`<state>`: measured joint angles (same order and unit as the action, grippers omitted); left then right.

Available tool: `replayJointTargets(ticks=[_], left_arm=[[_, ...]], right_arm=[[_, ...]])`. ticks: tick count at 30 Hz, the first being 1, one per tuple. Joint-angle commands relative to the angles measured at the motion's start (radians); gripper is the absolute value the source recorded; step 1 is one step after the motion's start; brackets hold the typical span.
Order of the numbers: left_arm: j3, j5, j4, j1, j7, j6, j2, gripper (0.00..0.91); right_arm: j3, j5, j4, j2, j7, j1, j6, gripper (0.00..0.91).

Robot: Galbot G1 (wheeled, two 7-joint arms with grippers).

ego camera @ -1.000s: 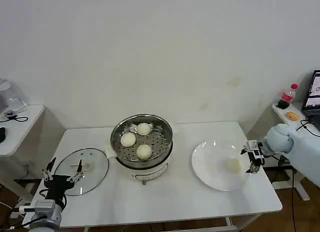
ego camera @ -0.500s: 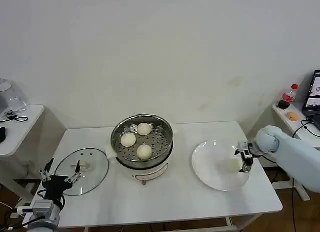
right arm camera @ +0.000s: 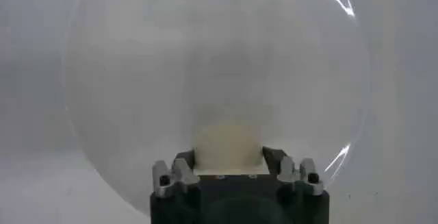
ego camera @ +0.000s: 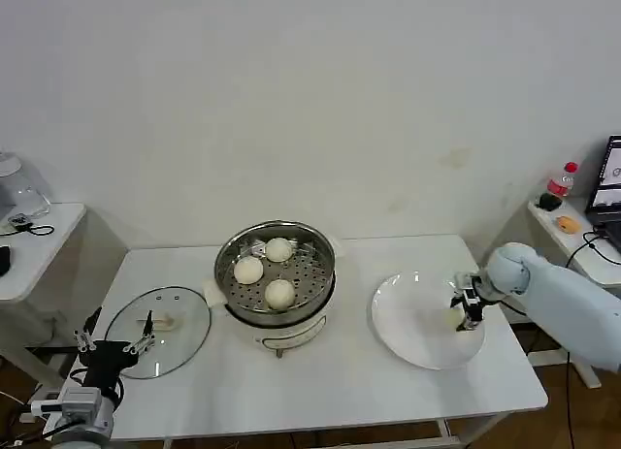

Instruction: Take steamed baozi put them in steamer then cover it.

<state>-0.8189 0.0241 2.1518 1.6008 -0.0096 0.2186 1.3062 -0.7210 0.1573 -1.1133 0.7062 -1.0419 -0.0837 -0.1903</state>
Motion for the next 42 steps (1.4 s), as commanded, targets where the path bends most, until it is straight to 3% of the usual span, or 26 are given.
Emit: replayJointTargets(ticks=[1,9,18,24,34,39,42], left_arm=[[-0.001,0.003,0.001,-0.001,0.000,0.001,-0.003,0.907],[0.002,0.002,-0.007,-0.012,-0.001,0.002,-0.006,0.907],[-0.014,0.009,-0.011,-0.028,0.000,0.005,-0.034,0.907],[-0.023,0.012,-0.013,-0.029,0.000,0.003,-0.039,0.907],[-0.034,0.009,-0.005,-0.024,0.000,0.001,-0.035,0.907],[-0.035,0.008,0.002,-0.019,-0.001,0.000,-0.026,0.907],[-0.036,0.008,0.007,-0.017,-0.001,0.000,-0.022,0.907]], right_arm=[[-0.033,-0.045,-0.058,-0.034,-0.039,0.096,-0.011,0.655],[-0.154,-0.165,-0.107,-0.035,-0.038,0.366,-0.039,0.655],[-0.370,-0.385,-0.145,0.147,0.009,0.712,-0.121,0.665],[-0.417,-0.522,-0.162,0.295,0.081,0.734,-0.215,0.675],[-0.419,-0.643,-0.063,0.557,0.182,0.659,-0.307,0.675],[-0.414,-0.689,-0.024,0.622,0.226,0.601,-0.361,0.675],[-0.413,-0.678,0.001,0.637,0.227,0.565,-0.373,0.675]])
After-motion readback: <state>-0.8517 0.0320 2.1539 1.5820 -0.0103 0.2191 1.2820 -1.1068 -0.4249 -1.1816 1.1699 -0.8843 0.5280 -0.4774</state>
